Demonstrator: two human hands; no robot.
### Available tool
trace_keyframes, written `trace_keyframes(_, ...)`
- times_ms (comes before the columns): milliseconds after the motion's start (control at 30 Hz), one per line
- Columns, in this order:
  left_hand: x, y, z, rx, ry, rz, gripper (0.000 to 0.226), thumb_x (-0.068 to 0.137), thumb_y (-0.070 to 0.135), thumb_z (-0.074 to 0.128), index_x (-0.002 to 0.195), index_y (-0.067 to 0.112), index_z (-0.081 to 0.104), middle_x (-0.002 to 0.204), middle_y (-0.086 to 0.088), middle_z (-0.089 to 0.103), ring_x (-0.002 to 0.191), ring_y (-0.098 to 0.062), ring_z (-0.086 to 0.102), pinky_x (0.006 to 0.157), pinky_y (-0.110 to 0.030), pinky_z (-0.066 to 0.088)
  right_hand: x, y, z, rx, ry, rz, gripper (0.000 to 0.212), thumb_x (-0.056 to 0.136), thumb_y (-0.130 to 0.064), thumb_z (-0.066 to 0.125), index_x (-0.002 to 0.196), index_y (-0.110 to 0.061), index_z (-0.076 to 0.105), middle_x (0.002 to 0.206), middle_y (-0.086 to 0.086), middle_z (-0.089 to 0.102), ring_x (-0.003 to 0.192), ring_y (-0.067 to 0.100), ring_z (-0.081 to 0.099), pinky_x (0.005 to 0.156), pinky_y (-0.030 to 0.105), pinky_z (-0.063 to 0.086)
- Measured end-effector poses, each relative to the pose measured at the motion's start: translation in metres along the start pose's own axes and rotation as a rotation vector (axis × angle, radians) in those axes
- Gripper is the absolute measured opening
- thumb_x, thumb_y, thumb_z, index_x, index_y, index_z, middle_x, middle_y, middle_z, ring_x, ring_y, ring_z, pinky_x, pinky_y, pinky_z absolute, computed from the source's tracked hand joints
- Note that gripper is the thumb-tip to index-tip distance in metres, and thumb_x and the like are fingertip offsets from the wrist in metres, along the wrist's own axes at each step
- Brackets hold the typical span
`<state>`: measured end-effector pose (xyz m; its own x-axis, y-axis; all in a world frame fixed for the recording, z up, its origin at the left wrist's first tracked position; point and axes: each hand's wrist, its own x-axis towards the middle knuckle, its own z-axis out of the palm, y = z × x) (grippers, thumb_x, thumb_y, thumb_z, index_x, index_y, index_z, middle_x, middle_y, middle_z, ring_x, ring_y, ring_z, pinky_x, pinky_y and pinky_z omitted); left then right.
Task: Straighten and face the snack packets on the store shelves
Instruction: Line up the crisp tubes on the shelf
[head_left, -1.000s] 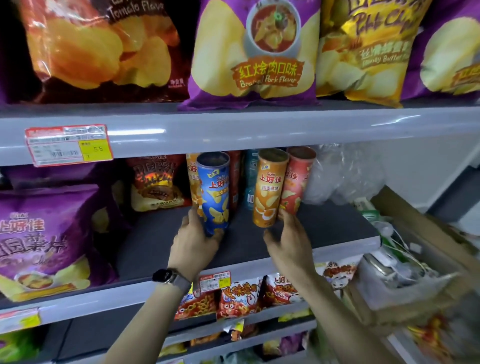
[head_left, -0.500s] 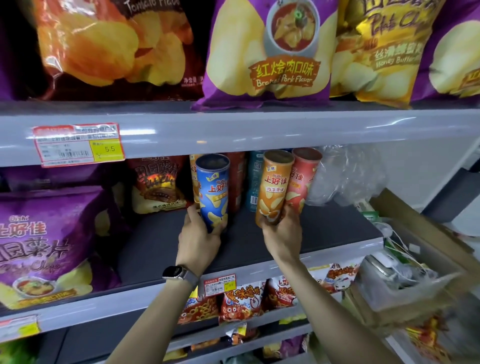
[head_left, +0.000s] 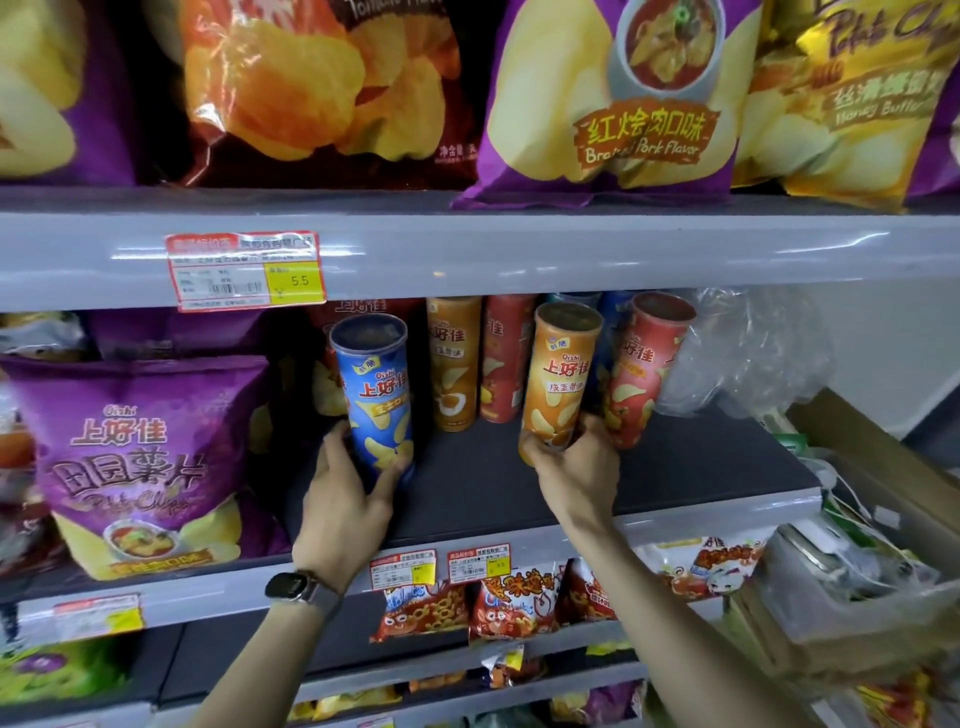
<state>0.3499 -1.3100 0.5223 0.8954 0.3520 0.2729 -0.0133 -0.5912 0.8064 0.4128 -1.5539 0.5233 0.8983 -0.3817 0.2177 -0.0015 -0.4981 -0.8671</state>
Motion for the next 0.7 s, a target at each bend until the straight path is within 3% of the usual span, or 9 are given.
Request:
trace_keyframes(133, 0.001, -0.001, 0.006, 0.056, 0.018, -0.012, 0.068, 0.098, 0.038, 0.07, 0.152, 0.012, 0.037, 0.148, -0.015, 0.053, 0.124, -0.041, 0.06, 0.095, -0.045, 0.048, -0.022, -0.016, 0.016, 0.071, -0.089, -0.078, 0.049, 0.074, -0.051, 0.086, 0.106, -0.023, 0.063, 0.095, -0.013, 0.071, 0.08, 0.001, 0.067, 0.064, 0.014, 0.048)
trace_keyframes(300, 0.004, -0.003, 0.006, 0.07, 0.028, 0.004, 0.07, 0.099, 0.035, 0.069, 0.155, 0.007, 0.036, 0.15, -0.017, 0.051, 0.13, -0.04, 0.056, 0.099, -0.043, 0.046, -0.035, -0.034, 0.047, 0.087, -0.137, -0.086, 0.054, 0.067, -0.06, 0.08, 0.104, -0.025, 0.063, 0.095, -0.011, 0.074, 0.083, 0.008, 0.071, 0.075, 0.033, 0.06)
trace_keyframes(700, 0.005, -0.006, 0.004, 0.06, 0.028, 0.014, 0.07, 0.099, 0.041, 0.068, 0.154, 0.011, 0.037, 0.145, -0.012, 0.056, 0.125, -0.034, 0.061, 0.095, -0.039, 0.048, -0.035, -0.041, 0.066, 0.015, -0.127, -0.116, 0.065, 0.064, -0.064, 0.075, 0.114, -0.026, 0.059, 0.107, -0.006, 0.07, 0.092, 0.017, 0.071, 0.079, 0.039, 0.06)
